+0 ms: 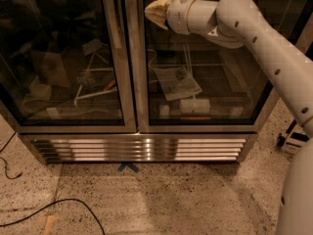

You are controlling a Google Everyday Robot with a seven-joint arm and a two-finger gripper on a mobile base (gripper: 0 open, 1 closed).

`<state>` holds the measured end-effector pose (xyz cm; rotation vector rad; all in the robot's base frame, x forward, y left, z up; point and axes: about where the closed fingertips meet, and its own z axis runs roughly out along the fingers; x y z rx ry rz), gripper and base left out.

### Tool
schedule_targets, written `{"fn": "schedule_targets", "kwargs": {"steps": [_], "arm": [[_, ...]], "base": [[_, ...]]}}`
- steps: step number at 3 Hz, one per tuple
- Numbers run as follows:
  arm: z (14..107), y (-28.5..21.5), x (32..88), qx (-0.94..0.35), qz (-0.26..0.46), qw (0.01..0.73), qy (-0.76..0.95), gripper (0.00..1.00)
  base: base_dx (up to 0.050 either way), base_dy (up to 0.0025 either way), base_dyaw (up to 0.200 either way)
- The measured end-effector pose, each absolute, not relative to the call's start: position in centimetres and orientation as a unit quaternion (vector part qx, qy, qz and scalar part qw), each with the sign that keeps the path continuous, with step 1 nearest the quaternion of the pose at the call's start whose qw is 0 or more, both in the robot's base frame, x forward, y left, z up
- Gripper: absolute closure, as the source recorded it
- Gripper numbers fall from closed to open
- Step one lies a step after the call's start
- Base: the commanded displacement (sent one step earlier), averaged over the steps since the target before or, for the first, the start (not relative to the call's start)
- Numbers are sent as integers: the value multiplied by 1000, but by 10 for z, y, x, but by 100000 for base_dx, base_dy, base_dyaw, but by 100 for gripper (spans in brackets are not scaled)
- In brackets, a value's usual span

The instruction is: Pick orange can from top drawer and place on counter

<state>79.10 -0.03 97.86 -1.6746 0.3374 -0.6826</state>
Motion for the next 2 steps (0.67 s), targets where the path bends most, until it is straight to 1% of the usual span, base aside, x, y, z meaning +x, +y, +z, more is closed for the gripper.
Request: {"fn": "schedule_targets", "kwargs": {"steps": [2], "arm": [[990,25,837,-727,-302,600,145,100]], "base": [[0,0,0]]}}
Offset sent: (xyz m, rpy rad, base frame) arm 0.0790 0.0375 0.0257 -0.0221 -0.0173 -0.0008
